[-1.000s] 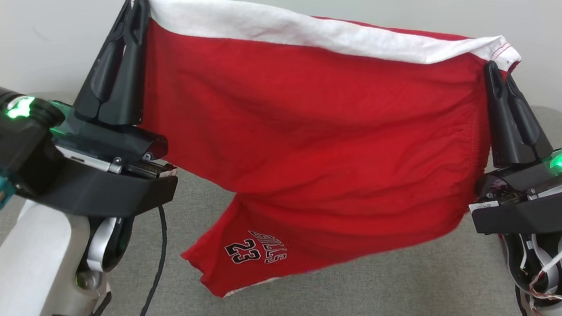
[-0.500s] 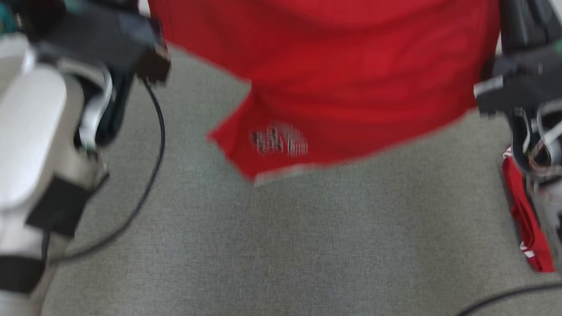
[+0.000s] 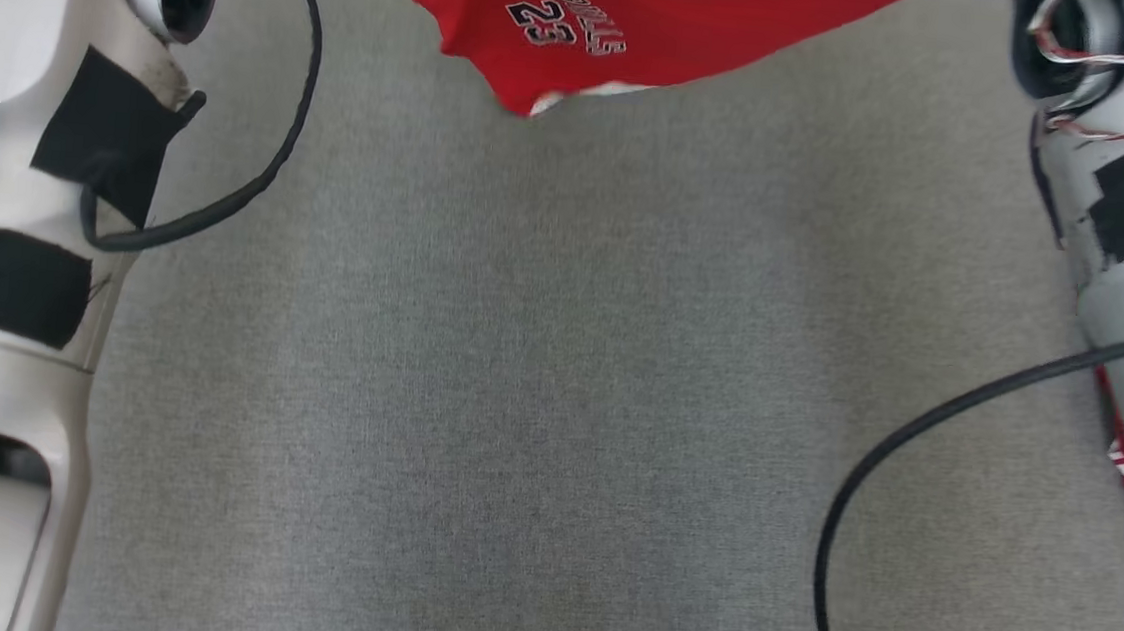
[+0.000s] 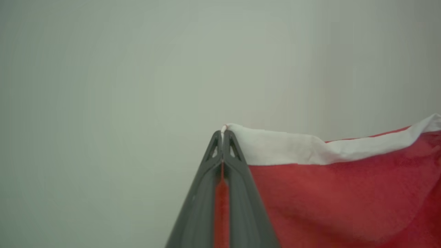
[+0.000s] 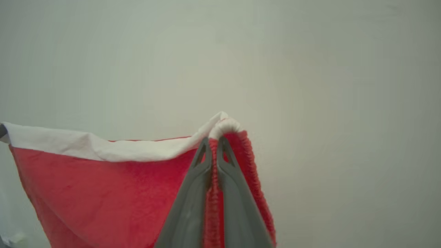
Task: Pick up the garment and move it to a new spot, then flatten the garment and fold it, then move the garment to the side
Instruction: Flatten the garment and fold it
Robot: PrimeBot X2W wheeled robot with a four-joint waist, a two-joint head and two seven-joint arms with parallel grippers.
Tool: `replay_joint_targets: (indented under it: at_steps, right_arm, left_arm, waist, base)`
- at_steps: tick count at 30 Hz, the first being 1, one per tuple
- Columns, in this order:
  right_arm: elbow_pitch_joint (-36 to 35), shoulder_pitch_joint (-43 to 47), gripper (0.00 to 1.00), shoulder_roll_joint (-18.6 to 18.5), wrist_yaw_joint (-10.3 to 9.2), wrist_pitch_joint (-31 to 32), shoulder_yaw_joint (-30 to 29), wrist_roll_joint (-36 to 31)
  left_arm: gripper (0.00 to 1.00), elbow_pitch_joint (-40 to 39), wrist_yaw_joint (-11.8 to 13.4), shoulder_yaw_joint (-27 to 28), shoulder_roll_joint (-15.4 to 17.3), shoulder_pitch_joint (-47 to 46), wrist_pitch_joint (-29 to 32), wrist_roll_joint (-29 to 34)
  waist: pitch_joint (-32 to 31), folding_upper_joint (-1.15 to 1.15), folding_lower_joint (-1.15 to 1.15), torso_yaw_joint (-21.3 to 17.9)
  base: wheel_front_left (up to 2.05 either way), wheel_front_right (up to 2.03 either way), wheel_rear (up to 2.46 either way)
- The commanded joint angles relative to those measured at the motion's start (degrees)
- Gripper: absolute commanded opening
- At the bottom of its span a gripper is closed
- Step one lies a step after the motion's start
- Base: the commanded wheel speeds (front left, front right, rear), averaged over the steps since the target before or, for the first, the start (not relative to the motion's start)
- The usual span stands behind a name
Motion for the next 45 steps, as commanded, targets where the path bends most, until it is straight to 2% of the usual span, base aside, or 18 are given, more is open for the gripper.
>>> replay_joint_targets:
  at_steps: [1, 6, 9, 18, 21, 22, 30, 34, 38, 45]
  right_arm:
    - [0.69, -0.66, 0.00, 1.00, 0.02, -0.05, 0.24, -0.46]
    - [0.23, 2.70, 0.00, 0.41, 0.02, -0.06, 2.93, 0.72]
    - [-3.16, 6.77, 0.00, -1.09, 0.02, -0.06, 4.67, 2.70]
    - [-19.81, 25.69, 0.00, -5.80, 0.02, -0.07, 4.82, 9.05]
    - [-25.11, 31.73, 0.00, -7.20, 0.02, -0.07, 4.14, 9.66]
    - [-25.11, 31.73, 0.00, -7.20, 0.02, -0.07, 4.14, 9.66]
    - [-33.02, 47.87, 0.00, -10.38, 0.02, -0.08, 3.86, 12.56]
    - [-34.05, 54.69, 0.00, -11.04, 0.02, -0.08, 4.12, 13.84]
    - [-34.26, 59.99, 0.00, -12.87, 0.02, -0.08, 6.90, 14.99]
    - [-34.11, 67.47, 0.00, -15.84, 0.02, 0.63, 9.47, 15.36]
  left_arm:
    - [0.00, 1.59, -0.61, -0.18, -0.26, -0.69, -0.32, 0.56]
    - [0.00, 0.25, -1.53, 1.11, -2.27, 2.01, -0.49, 0.54]
    - [0.00, -3.26, -1.49, 1.44, -2.98, 6.88, -0.41, 1.13]
    - [0.00, -22.21, 0.53, 2.72, -3.98, 30.34, -0.43, 1.03]
    - [0.00, -29.80, 1.79, 2.81, -3.21, 38.53, -0.43, 1.76]
    - [0.00, -29.80, 1.79, 2.81, -3.21, 38.53, -0.43, 1.76]
    - [0.00, -46.17, 4.81, 1.12, 0.64, 57.67, 2.80, 2.91]
    - [0.00, -51.78, 6.15, -0.25, 2.92, 66.66, 6.44, 3.09]
    - [0.00, -56.40, 7.54, -0.81, 4.82, 75.03, 10.23, 1.94]
    - [0.00, -60.94, 9.48, -0.69, 7.67, 87.09, 17.11, -1.54]
  waist:
    - [3.73, -0.01, -0.02, 1.15]
    - [7.26, -0.01, -0.02, 2.62]
    - [7.78, -0.01, -0.02, 3.16]
    - [6.47, -0.01, -0.02, 3.03]
    - [5.53, -0.01, -0.02, 3.03]
    - [5.53, -0.01, -0.02, 3.03]
    - [1.45, -0.01, -0.02, 2.99]
    - [-1.20, -0.01, -0.02, 2.28]
    - [-4.43, -0.01, -0.02, 1.86]
    - [-10.36, -0.01, -0.02, 2.58]
  base:
    - [0.00, 0.00, 0.00]
    - [0.00, 0.00, 0.00]
    - [0.00, 0.00, 0.00]
    - [0.00, 0.00, 0.00]
    - [0.00, 0.00, 0.00]
    - [0.00, 0.00, 0.00]
    - [0.00, 0.00, 0.00]
    - [0.00, 0.00, 0.00]
    - [0.00, 0.00, 0.00]
    - [0.00, 0.00, 0.00]
